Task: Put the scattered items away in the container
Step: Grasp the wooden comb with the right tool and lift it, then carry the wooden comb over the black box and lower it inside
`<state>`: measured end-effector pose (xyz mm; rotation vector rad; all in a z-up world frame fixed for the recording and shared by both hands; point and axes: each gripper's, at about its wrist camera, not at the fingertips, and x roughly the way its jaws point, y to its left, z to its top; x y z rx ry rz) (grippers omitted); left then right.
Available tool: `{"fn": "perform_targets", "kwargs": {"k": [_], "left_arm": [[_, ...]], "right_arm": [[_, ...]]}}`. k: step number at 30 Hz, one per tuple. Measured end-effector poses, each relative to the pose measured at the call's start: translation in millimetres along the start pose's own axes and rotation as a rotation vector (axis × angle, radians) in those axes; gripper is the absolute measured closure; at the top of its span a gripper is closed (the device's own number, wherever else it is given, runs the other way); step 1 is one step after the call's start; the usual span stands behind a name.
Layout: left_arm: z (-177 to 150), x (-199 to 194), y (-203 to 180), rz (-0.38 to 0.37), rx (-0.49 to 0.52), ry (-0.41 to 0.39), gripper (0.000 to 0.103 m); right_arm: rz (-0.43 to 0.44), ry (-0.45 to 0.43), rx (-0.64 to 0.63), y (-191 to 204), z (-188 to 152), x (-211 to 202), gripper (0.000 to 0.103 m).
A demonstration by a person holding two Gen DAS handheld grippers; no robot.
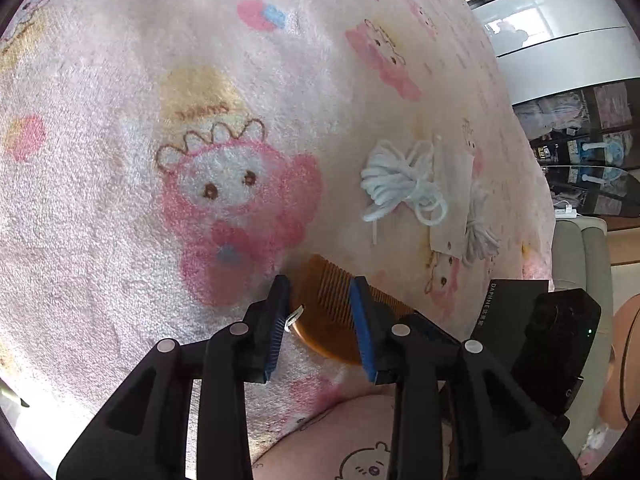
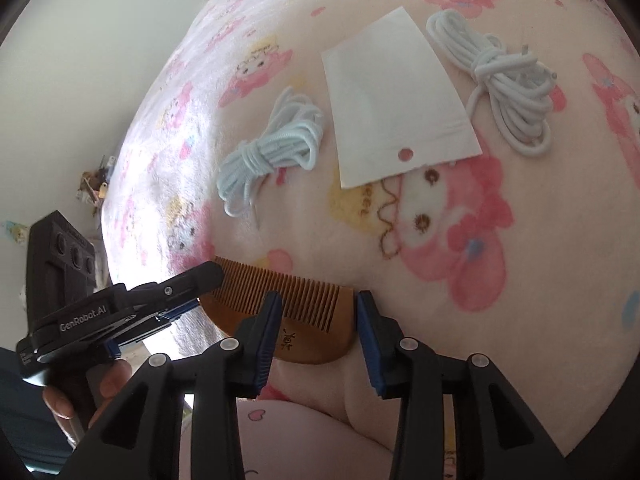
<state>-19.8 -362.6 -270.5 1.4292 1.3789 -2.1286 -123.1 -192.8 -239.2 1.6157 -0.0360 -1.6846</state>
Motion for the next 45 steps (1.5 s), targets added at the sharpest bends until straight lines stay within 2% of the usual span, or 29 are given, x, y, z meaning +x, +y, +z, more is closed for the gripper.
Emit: {"fn": "perform_targets", "kwargs": {"k": [5,8,11,15,17,20,22,28,34,41,45], "left_arm": [[-16.7,-18.7,-21.1,-0.036,0.030,-0.007,0.071],[-28.7,-33.4,-43.1,-0.043,0.083,-0.015,0.071],[-39.8,-52.4,-64.7,-0.068,0.119,-0.032,0.071],[-56.6,-75.5,-94.8,-0.097,0.184,-0.057,0.072],[-67.6,-83.0,-109.5,-0.105,0.221,-0.050,0.072],[-85.3,-92.0,-127.9,-0.119,0.263,-0.033,0.072],[-98.0,-90.1,-143.5,-0.126,0.292,-0.019,0.072],[-134.7,-79.0,-197.1,-0.129,0.400,0.034,0.072],[-167.3,-66.3,-267.2,-0.146,0.536,0.066,0.072],[-201.5,-27.6,-354.1,-0.201,0.677,0.137,0.072],[-212.9,2.3,-371.1,-0.200,0.692,0.180,0.072]], "right_arm": [[0.033,-0.021,0.036,1.2,-14.6,-21.2,0.068],[0.060,-0.077,0.057,3.7,-24.2,-49.7,0.068],[0.044,-0.146,0.054,14.6,-25.1,-71.2,0.068],[0.048,-0.220,0.070,10.1,-43.0,-117.6,0.068],[0.052,-0.247,0.090,3.1,-61.0,-152.2,0.068],[0.036,-0.290,0.114,-2.9,-81.7,-181.9,0.068],[0.022,-0.313,0.130,-10.5,-89.9,-187.6,0.068],[-0.005,-0.383,0.208,-52.4,-132.9,-241.0,0.068],[-0.024,-0.479,0.277,-94.0,-162.5,-292.1,0.068],[-0.069,-0.596,0.363,-148.2,-189.6,-352.4,0.068],[-0.087,-0.619,0.405,-180.3,-195.5,-363.7,0.068]]}}
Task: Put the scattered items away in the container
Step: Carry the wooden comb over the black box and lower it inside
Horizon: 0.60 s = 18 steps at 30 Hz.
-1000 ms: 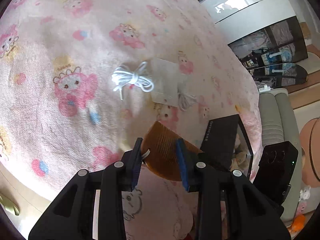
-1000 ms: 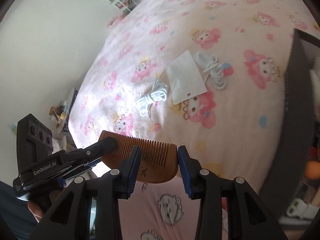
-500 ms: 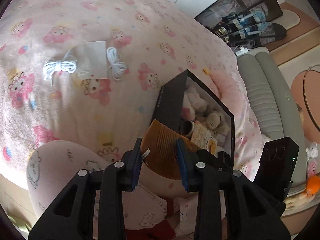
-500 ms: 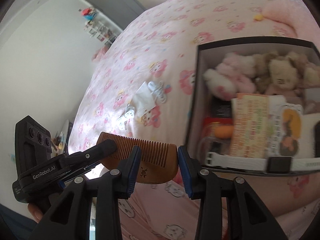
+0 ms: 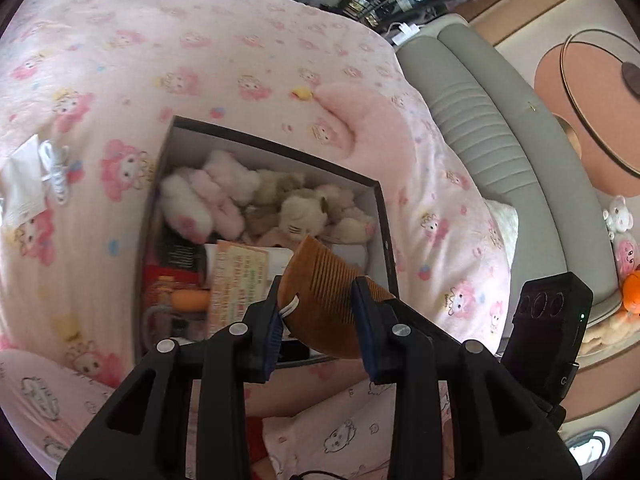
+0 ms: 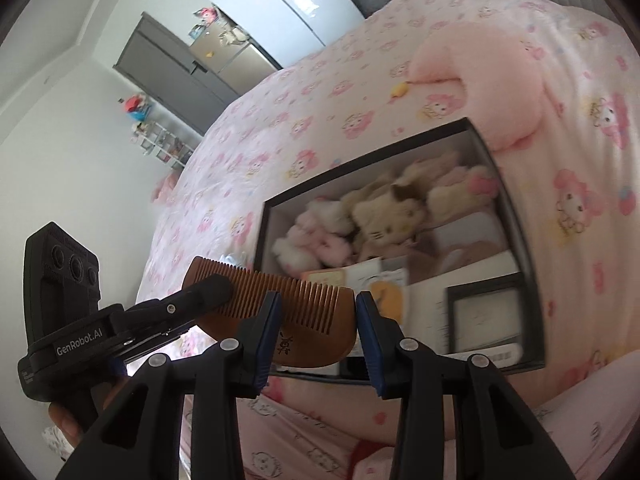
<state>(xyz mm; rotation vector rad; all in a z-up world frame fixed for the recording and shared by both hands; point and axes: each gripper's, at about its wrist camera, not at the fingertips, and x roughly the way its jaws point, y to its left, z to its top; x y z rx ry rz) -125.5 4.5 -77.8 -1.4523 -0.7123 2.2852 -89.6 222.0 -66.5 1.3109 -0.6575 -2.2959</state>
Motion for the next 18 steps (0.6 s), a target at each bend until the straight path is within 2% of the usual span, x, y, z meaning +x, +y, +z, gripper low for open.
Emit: {"fn": "perform_targets", "kwargs": {"k": [5,11,14,18], "left_arm": [[-3.7,41.4,24.3,0.022,-0.055,0.060,0.072],[-11.2,56.2,49.3,0.077,-0.087,0.081,0.071],[-14.6,60.3,51.1,0.155,-0.058,0.096,0.070],[-19.3,55.7,49.0,0.237,-0.017,0.099,0.066]], "right_arm": [[-0.039,0.077,-0.018,-24.3,3.4,35.2,0.068],[-0.035,0.145,-0.038,-29.9,-5.6,74.9,0.068],[-0.056,0.130,-0.070,-27.6,-8.8,79.1,0.068],[-0.144,0.074,-0.104,-27.5,-13.2,74.9,0.068]]}}
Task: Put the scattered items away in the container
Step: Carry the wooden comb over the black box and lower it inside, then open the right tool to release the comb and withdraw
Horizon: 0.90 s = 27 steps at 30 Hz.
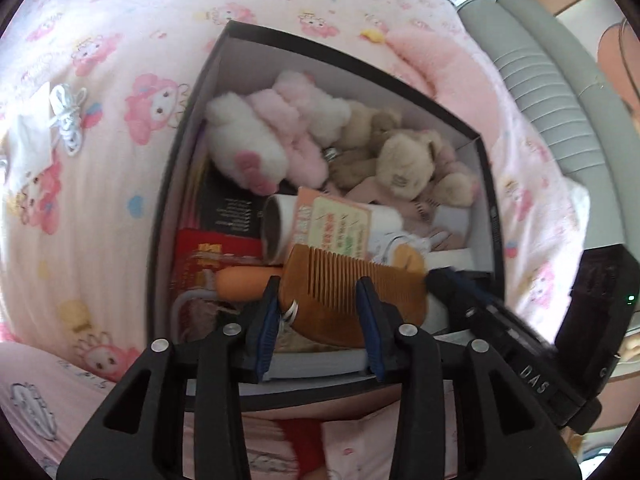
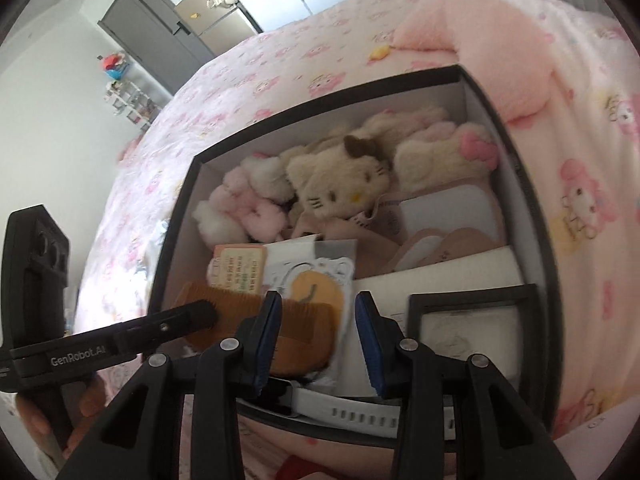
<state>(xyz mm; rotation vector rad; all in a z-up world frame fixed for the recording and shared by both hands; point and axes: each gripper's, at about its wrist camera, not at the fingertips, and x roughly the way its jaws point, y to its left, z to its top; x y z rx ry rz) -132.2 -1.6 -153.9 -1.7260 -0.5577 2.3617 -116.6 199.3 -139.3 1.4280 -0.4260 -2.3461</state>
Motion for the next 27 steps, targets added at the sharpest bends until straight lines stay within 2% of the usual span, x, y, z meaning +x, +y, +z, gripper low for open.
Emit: {"fn": "perform_targets", "kwargs": {"k": [2,5,9,13,16,19,22,27], "left_arm": [[-2.3,-10.2,1.7,0.044,0.007,-0.047,0.066],[-5.6,-18.1,5.9,0.051,0.008,-0.094,0.068],[-8.0,-8.5,5.2,-0.003,0.006,-0.074,0.071],[-6.5,0.2,1.0,0.014,0.007,-0.057,0.072],[-6.2,-5.6,-1.0,0.022,0.010,-0.059,0.072],[-9.4,-11.7,-3.7,-0.018,0.024,-0.082,0.072],[-12.1,-8.0,-6.1,-0.044,0.035,-0.070,0.072],[-12.1,1.9,-8.2,-0.036,0.031,-0.054,0.072]], "right_arm": [[0.015,-0.028,0.014,-3.0,-1.2,-5.5,0.068],[0.028,-0.066,0.007,-2.1,-1.8,-13.3,0.068],[-0.030,-0.036,-0.052,8.3,-5.7,-3.5,0.068],[-0.047,0.030,-0.036,4.9,-9.6,9.9,0.068],[-0.037,0.031,-0.024,2.1,-8.8,8.6,0.068],[-0.037,-0.002,-0.051,7.3,-10.9,2.3,0.068],[-0.028,-0.036,-0.088,14.4,-12.7,-4.5,0.068],[-0.074,0.031,-0.083,13.0,-14.2,10.7,0.068]]}}
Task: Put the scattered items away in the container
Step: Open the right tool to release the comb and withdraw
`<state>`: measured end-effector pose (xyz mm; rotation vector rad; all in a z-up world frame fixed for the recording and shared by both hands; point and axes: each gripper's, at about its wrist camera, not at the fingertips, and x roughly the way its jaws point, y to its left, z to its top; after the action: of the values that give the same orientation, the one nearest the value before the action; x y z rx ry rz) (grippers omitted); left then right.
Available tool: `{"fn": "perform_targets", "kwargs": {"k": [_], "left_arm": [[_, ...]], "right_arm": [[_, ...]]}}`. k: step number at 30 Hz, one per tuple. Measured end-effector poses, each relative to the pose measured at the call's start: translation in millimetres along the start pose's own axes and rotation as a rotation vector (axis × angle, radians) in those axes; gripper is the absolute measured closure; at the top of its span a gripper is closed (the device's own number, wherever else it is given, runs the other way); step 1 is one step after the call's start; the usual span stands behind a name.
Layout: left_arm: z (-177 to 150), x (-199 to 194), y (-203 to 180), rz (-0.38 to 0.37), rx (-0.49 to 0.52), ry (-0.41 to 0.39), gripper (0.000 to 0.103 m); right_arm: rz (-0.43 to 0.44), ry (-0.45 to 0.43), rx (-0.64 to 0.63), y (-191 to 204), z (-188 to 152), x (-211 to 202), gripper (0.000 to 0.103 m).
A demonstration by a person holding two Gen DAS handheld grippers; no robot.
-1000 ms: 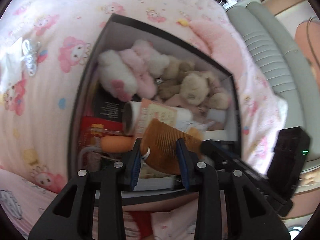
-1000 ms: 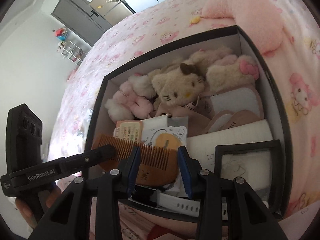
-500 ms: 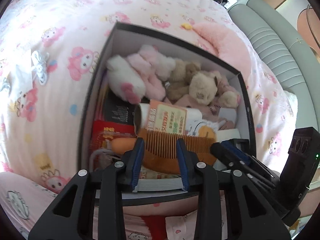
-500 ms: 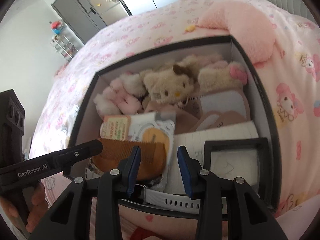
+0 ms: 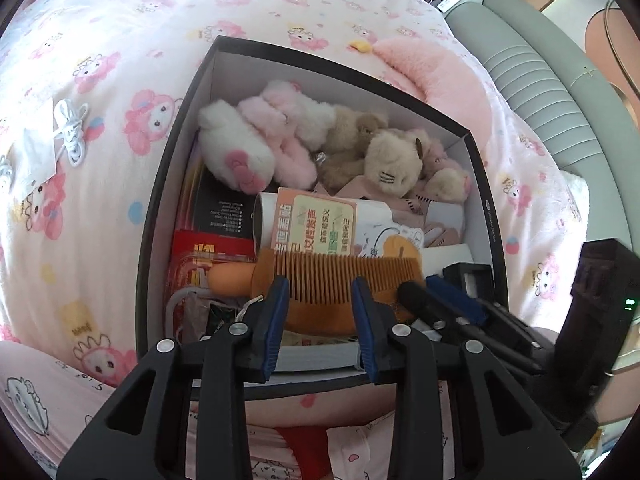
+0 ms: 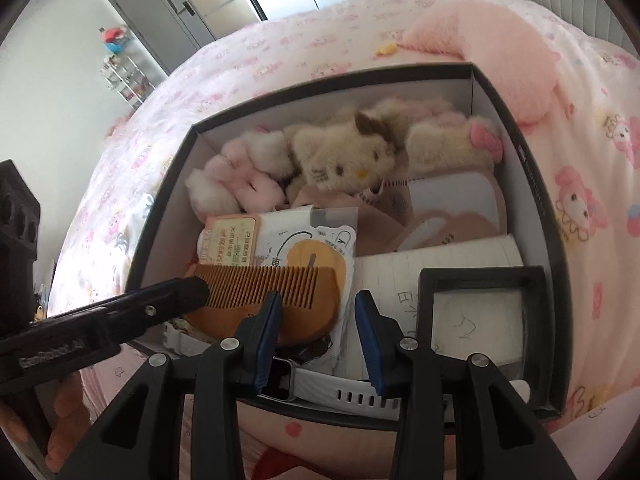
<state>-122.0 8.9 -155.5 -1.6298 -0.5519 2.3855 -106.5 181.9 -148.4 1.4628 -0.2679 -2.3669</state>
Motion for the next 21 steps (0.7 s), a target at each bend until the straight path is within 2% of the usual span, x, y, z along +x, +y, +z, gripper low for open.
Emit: {"fn": "perform_targets", "kwargs": {"k": [7,11,15,18,21], "left_arm": [[-0.3,2.5,-2.1,0.011,0.008,0.000,0.072],[-0.6,1.1,0.5,-0.028,-0.001,-0.005,0.072],[-9.8,-16.9,-13.0,-0.002,0.070,-0.075,0.072],[-17.8,-36.3,-26.2,-0.005,0.128,-0.117,0.072],[-23.6,-57.7,-38.1,-0.003,0.168,-0.155,0.072]], "right_arm": [[-0.011,0.003,-0.016,2.0,-0.6,0.3,0.068],[-0.014,-0.001,-0.019,1.8,-1.2,-0.4,0.068],[-0.013,-0.011,0.014,1.4,-0.7,-9.4,0.068],[-0.070,-0.082,-0.015,11.4,-2.2,-35.2,0.068],[-0.053,-0.130,-0.009,20.3,-5.7,-63.5,0.068]]}}
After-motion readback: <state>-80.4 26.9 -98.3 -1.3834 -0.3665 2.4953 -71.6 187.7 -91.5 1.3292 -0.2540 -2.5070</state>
